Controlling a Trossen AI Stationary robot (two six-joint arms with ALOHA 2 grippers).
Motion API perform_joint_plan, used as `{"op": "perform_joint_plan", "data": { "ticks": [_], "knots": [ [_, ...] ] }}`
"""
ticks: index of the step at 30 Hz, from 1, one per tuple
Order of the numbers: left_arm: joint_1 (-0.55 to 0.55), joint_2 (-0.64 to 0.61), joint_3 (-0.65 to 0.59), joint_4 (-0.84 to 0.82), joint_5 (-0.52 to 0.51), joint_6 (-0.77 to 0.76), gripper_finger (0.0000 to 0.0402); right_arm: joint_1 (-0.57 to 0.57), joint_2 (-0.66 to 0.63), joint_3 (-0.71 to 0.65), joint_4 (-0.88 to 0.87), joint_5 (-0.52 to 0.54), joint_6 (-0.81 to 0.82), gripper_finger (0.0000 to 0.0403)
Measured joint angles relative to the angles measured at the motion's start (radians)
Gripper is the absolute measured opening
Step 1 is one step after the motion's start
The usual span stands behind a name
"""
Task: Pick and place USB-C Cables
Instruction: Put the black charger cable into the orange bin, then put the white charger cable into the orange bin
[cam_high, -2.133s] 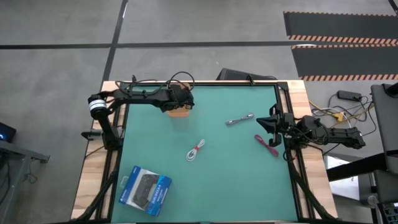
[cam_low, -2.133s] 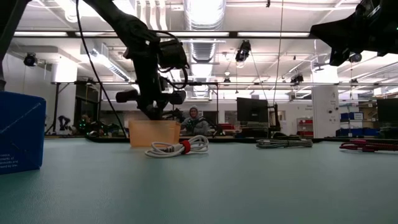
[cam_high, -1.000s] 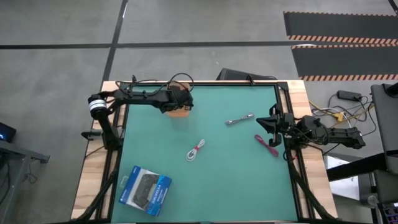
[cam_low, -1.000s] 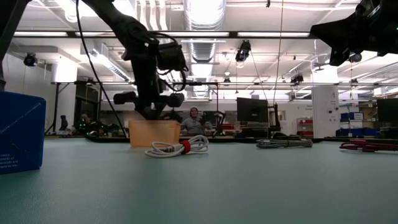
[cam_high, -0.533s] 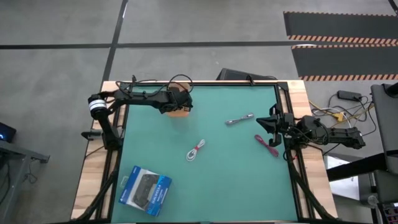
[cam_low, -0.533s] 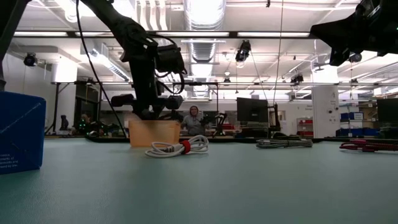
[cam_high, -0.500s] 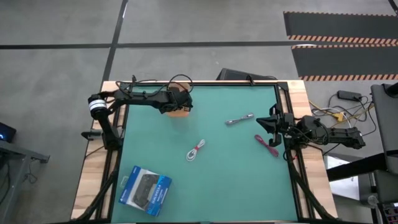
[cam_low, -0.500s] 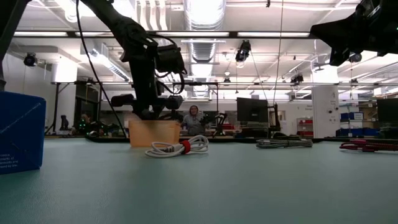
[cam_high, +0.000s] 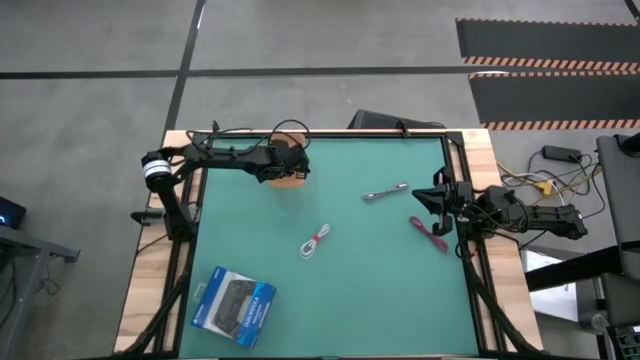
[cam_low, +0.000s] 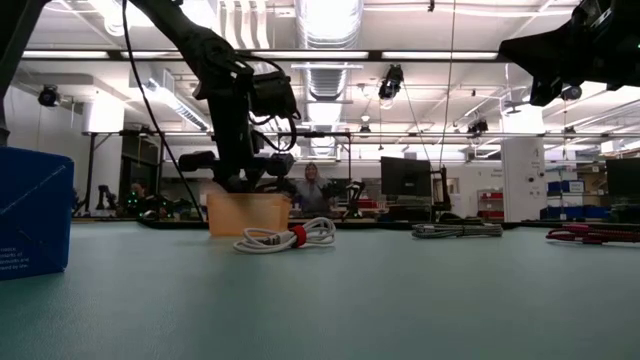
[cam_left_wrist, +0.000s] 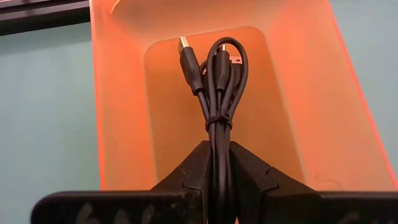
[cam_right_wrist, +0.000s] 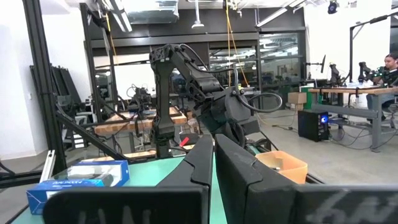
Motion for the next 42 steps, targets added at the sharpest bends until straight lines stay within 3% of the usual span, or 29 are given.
{"op": "perform_joint_plan", "data": {
  "ticks": [31, 42],
  "knots": [
    [0.0, 0.0, 0.0, 0.0, 0.0, 0.004, 0.0034, 0.0, 0.0, 0.0, 0.0, 0.0, 0.0, 0.0009],
    [0.0, 0.0, 0.0, -0.001, 0.003, 0.008, 0.0122, 0.0, 0.0, 0.0, 0.003, 0.0, 0.0, 0.0009]
  ]
}}
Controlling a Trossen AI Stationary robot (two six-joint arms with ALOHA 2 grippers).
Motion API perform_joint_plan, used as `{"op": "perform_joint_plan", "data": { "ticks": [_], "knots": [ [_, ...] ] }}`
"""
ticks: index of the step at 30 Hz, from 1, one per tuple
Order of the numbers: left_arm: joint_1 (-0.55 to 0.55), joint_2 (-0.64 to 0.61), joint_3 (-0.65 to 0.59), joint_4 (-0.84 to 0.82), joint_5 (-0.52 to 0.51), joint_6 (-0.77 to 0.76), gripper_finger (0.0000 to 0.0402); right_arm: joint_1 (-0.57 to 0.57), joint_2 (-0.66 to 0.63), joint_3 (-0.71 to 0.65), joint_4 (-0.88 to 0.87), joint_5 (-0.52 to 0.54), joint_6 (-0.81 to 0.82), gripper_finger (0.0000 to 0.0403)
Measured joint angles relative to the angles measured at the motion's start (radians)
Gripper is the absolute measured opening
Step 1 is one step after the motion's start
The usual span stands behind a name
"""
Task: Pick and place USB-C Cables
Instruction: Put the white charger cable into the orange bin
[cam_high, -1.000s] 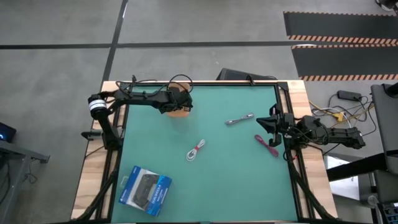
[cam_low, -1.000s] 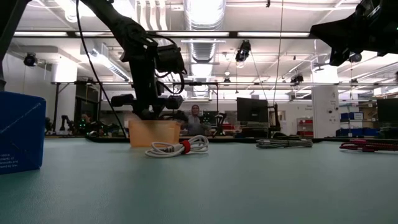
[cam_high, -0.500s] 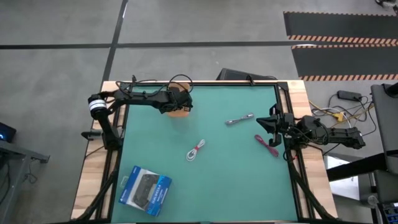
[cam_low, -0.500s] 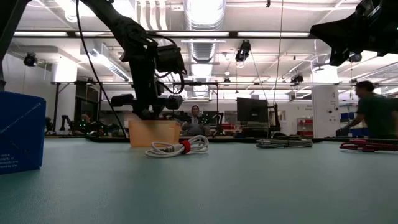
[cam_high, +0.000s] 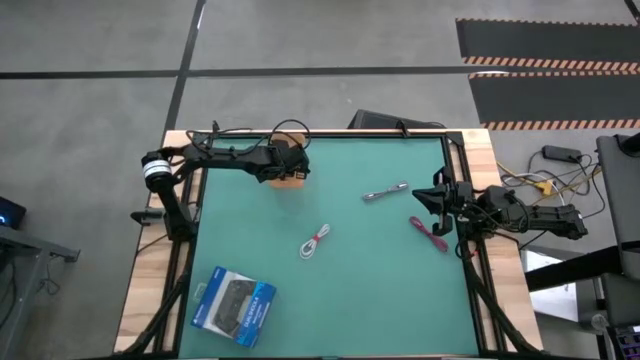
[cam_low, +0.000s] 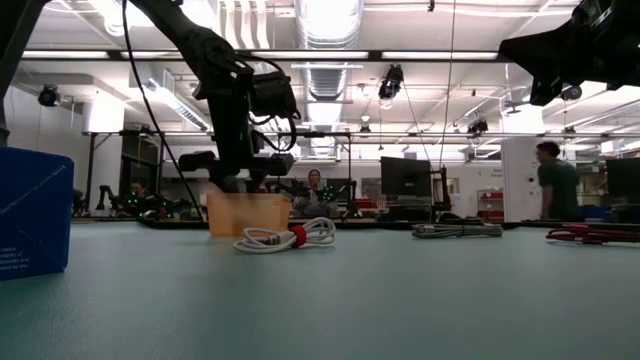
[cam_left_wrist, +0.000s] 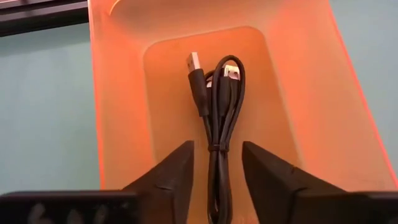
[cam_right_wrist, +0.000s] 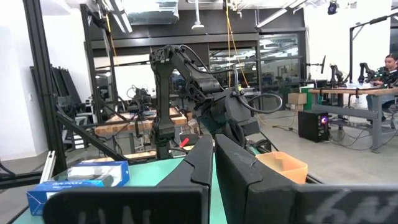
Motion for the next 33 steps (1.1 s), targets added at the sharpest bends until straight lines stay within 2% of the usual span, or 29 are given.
{"op": "perform_joint_plan", "data": {
  "ticks": [8, 15, 21, 27, 33],
  "knots": [
    [0.0, -0.015, -0.001, -0.002, 0.023, 0.021, 0.0176, 0.0, 0.0, 0.0, 0.0, 0.0, 0.007, 0.0009],
    [-0.025, -0.094, 0.019, -0.007, 0.037, 0.134, 0.0182, 0.0, 0.0, 0.0, 0.0, 0.0, 0.009, 0.0009],
    [-0.064, -0.219, 0.017, -0.008, 0.032, 0.134, 0.0182, 0.0, 0.0, 0.0, 0.019, 0.0, 0.008, 0.0009],
    [-0.184, -0.325, 0.014, 0.005, 0.016, 0.132, 0.0183, 0.0, 0.001, 0.0, 0.088, 0.0, 0.005, 0.0009],
    [-0.354, -0.337, 0.013, 0.073, -0.03, 0.14, 0.0183, 0.0, 0.001, 0.0, 0.144, 0.0, -0.093, 0.0009]
  ]
}}
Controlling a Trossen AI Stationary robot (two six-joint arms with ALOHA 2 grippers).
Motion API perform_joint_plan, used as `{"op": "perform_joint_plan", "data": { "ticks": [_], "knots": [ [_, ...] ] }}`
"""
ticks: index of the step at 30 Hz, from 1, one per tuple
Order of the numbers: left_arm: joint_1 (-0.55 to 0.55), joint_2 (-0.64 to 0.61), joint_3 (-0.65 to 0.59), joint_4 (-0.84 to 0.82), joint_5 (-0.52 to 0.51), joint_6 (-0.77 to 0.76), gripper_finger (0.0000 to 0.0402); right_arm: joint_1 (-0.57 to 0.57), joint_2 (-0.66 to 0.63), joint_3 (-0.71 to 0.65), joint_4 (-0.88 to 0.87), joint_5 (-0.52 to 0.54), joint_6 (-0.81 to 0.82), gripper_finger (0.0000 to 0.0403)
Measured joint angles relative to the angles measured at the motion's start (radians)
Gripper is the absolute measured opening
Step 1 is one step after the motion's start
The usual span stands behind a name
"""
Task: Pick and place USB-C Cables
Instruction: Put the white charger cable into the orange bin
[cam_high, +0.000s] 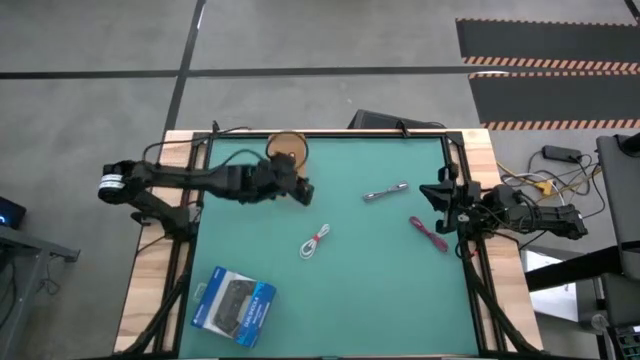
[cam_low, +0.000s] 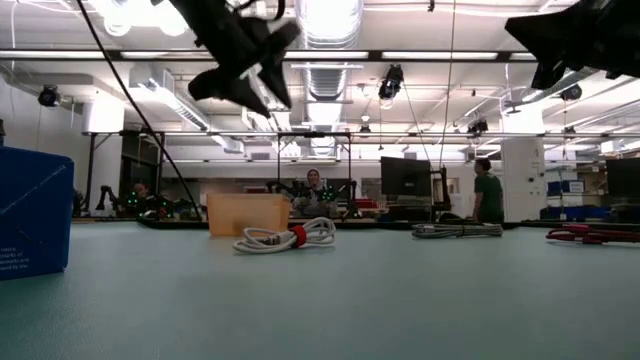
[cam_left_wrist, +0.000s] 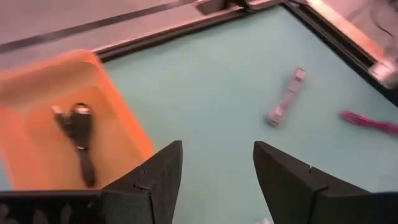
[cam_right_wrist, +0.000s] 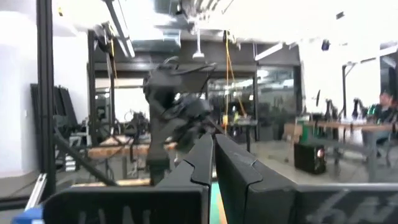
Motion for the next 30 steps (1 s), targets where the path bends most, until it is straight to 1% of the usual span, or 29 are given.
{"op": "perform_joint_plan", "data": {
  "ticks": [4, 7, 12, 17, 21, 27, 30],
  "knots": [
    [-0.097, 0.019, 0.0, 0.016, -0.006, -0.009, 0.0183, 0.0, 0.0, 0.0, 0.077, 0.001, -0.062, 0.0009],
    [-0.164, 0.035, -0.001, 0.044, -0.007, -0.01, 0.0183, 0.0, 0.0, 0.023, 0.097, 0.0, -0.104, 0.0009],
    [-0.272, 0.069, -0.002, 0.144, -0.008, -0.009, 0.0183, 0.0, 0.0, 0.063, 0.093, -0.002, -0.17, 0.0009],
    [-0.357, 0.115, -0.001, 0.258, -0.004, -0.008, 0.0183, 0.0, 0.0, 0.068, 0.102, -0.022, -0.23, 0.0009],
    [-0.403, 0.162, 0.001, 0.331, -0.002, -0.008, 0.0183, 0.0, 0.0, 0.072, 0.127, -0.084, -0.259, 0.0009],
    [-0.433, 0.226, 0.002, 0.379, 0.006, -0.008, 0.0183, 0.0, 0.0, 0.101, 0.128, -0.084, -0.29, 0.0009],
    [-0.431, 0.252, 0.002, 0.372, 0.043, 0.005, 0.0183, 0.0, 0.0, 0.113, 0.128, -0.08, -0.316, 0.0009]
  ]
}}
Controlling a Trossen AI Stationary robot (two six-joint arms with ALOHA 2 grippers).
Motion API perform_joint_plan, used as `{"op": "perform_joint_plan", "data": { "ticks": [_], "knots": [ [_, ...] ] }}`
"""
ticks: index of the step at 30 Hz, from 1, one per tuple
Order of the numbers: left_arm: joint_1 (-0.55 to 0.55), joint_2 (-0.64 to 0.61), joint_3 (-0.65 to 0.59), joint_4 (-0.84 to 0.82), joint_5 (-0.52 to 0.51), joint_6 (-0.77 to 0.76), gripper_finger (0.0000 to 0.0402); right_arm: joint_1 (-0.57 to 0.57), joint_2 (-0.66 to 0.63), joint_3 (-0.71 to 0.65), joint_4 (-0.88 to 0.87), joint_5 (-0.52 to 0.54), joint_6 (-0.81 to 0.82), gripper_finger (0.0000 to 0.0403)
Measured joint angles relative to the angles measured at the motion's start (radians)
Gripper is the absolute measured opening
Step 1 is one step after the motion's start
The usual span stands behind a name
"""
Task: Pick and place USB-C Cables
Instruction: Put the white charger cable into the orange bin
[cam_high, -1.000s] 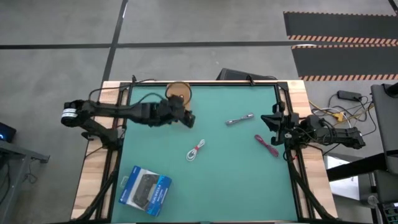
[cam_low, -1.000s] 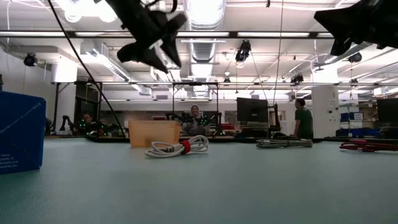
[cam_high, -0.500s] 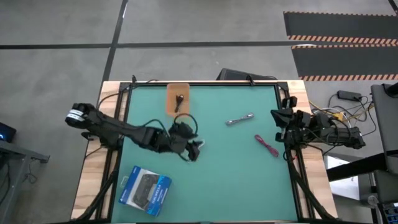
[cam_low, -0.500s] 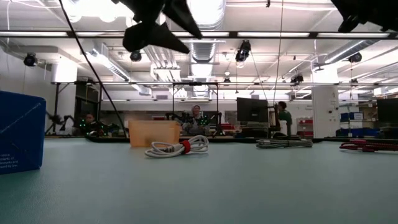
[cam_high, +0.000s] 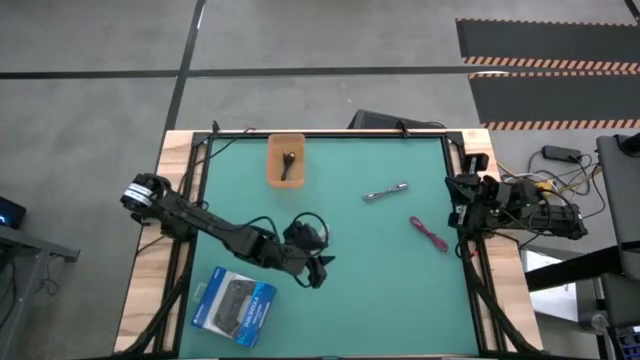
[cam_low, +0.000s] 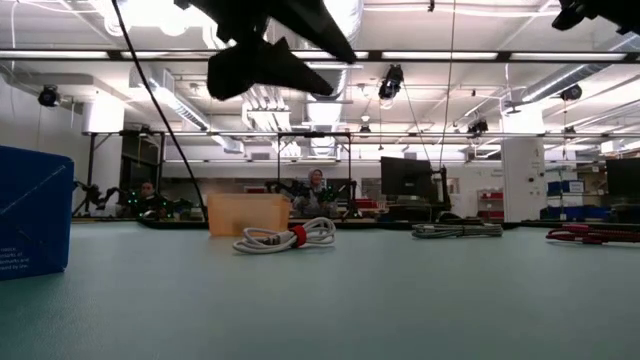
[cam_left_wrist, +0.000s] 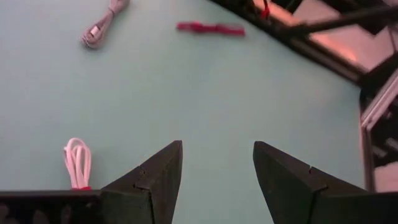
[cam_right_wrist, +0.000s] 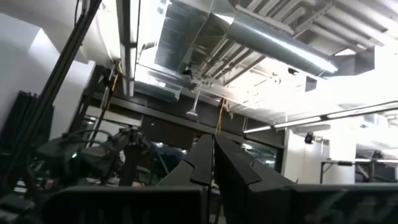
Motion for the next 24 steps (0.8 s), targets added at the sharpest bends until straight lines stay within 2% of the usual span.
{"op": "perform_joint_plan", "data": {
  "ticks": [10, 16, 24],
  "knots": [
    [-0.004, 0.127, 0.04, -0.016, 0.013, 0.192, 0.0163, 0.0, 0.0, 0.018, -0.002, 0.002, -0.023, 0.0009],
    [-0.005, 0.146, 0.049, -0.115, 0.003, 0.195, 0.0162, 0.0, 0.0, 0.018, -0.006, 0.002, -0.022, 0.0009],
    [-0.003, 0.147, 0.045, -0.15, -0.097, 0.198, 0.0162, 0.0, 0.0, 0.018, -0.014, 0.002, -0.016, 0.0009]
  ]
}}
